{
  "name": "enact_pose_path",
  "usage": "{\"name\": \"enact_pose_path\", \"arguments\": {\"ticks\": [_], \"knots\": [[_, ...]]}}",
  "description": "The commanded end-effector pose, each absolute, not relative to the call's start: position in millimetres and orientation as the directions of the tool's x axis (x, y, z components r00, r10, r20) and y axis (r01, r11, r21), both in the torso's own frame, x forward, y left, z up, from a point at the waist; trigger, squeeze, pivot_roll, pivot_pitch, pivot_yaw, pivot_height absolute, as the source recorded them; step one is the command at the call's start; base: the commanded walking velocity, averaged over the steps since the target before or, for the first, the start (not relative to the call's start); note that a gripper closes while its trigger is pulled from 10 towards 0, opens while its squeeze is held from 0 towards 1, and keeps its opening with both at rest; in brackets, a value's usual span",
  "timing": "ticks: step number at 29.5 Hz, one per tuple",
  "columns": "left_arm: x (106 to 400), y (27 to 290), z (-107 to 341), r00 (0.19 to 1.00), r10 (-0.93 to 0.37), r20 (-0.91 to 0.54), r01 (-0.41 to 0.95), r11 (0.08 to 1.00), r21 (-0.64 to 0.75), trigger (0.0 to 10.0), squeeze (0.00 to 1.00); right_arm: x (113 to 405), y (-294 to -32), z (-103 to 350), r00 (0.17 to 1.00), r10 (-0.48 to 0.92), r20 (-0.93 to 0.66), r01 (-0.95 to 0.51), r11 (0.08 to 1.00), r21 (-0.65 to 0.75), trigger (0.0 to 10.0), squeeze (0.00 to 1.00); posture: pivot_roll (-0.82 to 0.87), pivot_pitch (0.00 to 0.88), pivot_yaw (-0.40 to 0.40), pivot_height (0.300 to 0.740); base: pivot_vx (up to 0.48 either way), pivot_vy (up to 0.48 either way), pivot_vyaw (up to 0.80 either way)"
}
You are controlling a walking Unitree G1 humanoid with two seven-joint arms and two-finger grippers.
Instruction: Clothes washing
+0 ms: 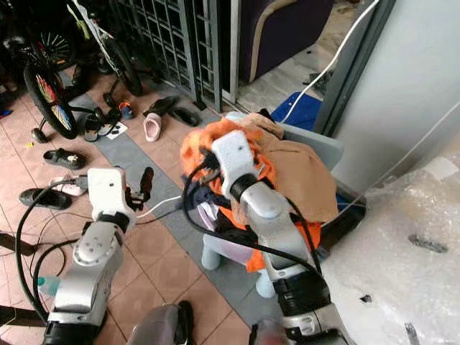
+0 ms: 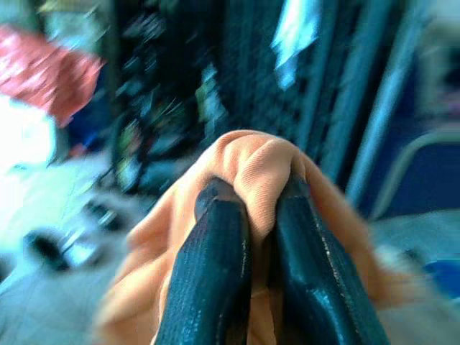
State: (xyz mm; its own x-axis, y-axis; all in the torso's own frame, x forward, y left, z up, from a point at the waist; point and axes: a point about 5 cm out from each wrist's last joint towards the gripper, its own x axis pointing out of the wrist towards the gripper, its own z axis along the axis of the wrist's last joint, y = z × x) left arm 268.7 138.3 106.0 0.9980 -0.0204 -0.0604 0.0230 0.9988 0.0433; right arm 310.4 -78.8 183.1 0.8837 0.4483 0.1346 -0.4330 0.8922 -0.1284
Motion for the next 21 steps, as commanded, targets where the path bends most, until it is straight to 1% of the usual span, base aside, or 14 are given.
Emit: {"name": "enact_pose_path", "arguments": {"ticks": [1, 2, 6, 7, 9, 10, 11, 13, 16, 21], "knots": [[267.5, 144.6, 105.5, 0.999, 0.012, -0.052, -0.008, 0.998, 0.068, 10.0, 0.00, 311.7, -86.5, 219.5, 0.874, 0.389, 0.292, -0.363, 0.921, -0.142, 0.0, 0.00, -0.02, 0.040, 0.060, 0.740, 0.000, 0.000, 0.00], [267.6, 147.7, 104.7, 0.998, 0.037, -0.054, -0.033, 0.997, 0.076, 10.0, 0.00, 312.3, -92.0, 236.1, 0.863, 0.366, 0.347, -0.337, 0.930, -0.144, 0.0, 0.00, -0.02, 0.043, 0.061, 0.740, 0.000, 0.000, 0.00], [267.9, 148.2, 103.5, 0.998, 0.040, -0.058, -0.035, 0.996, 0.081, 10.0, 0.00, 311.6, -98.2, 246.5, 0.858, 0.341, 0.383, -0.310, 0.940, -0.143, 0.0, 0.00, -0.03, 0.039, 0.062, 0.740, 0.000, 0.000, 0.00], [268.9, 147.0, 103.7, 0.998, 0.029, -0.054, -0.025, 0.996, 0.088, 10.0, 0.00, 310.7, -107.3, 249.3, 0.866, 0.301, 0.399, -0.266, 0.953, -0.142, 0.0, 0.00, -0.03, 0.037, 0.064, 0.740, 0.000, 0.000, 0.00], [269.5, 146.7, 103.9, 0.998, 0.027, -0.053, -0.022, 0.996, 0.090, 10.0, 0.00, 310.6, -111.0, 248.6, 0.873, 0.283, 0.398, -0.245, 0.959, -0.144, 0.0, 0.00, -0.03, 0.035, 0.066, 0.740, 0.000, 0.000, 0.00], [269.9, 146.6, 104.1, 0.998, 0.027, -0.051, -0.022, 0.996, 0.091, 10.0, 0.00, 310.9, -113.6, 245.7, 0.882, 0.272, 0.386, -0.233, 0.962, -0.145, 6.7, 0.00, -0.03, 0.035, 0.068, 0.740, 0.000, 0.000, 0.00], [270.2, 146.4, 103.7, 0.998, 0.024, -0.053, -0.020, 0.996, 0.091, 10.0, 0.00, 310.8, -115.9, 240.6, 0.892, 0.263, 0.369, -0.224, 0.964, -0.144, 10.0, 0.00, -0.03, 0.033, 0.072, 0.740, 0.000, 0.000, 0.00], [270.8, 145.9, 103.0, 0.998, 0.022, -0.055, -0.017, 0.996, 0.090, 10.0, 0.00, 311.1, -119.3, 232.2, 0.913, 0.231, 0.336, -0.198, 0.972, -0.130, 10.0, 0.00, -0.03, 0.030, 0.077, 0.740, 0.000, 0.000, 0.00], [271.3, 145.4, 102.9, 0.998, 0.020, -0.055, -0.015, 0.996, 0.092, 10.0, 0.00, 311.6, -120.2, 229.3, 0.925, 0.202, 0.323, -0.176, 0.978, -0.108, 10.0, 0.00, -0.03, 0.029, 0.078, 0.740, 0.000, 0.000, -0.50], [272.5, 144.7, 103.0, 0.998, 0.021, -0.053, -0.016, 0.995, 0.097, 10.0, 0.00, 312.2, -118.4, 233.4, 0.922, 0.189, 0.338, -0.163, 0.981, -0.105, 10.0, 0.00, -0.04, 0.030, 0.079, 0.740, 0.000, 0.000, -0.75]]}}
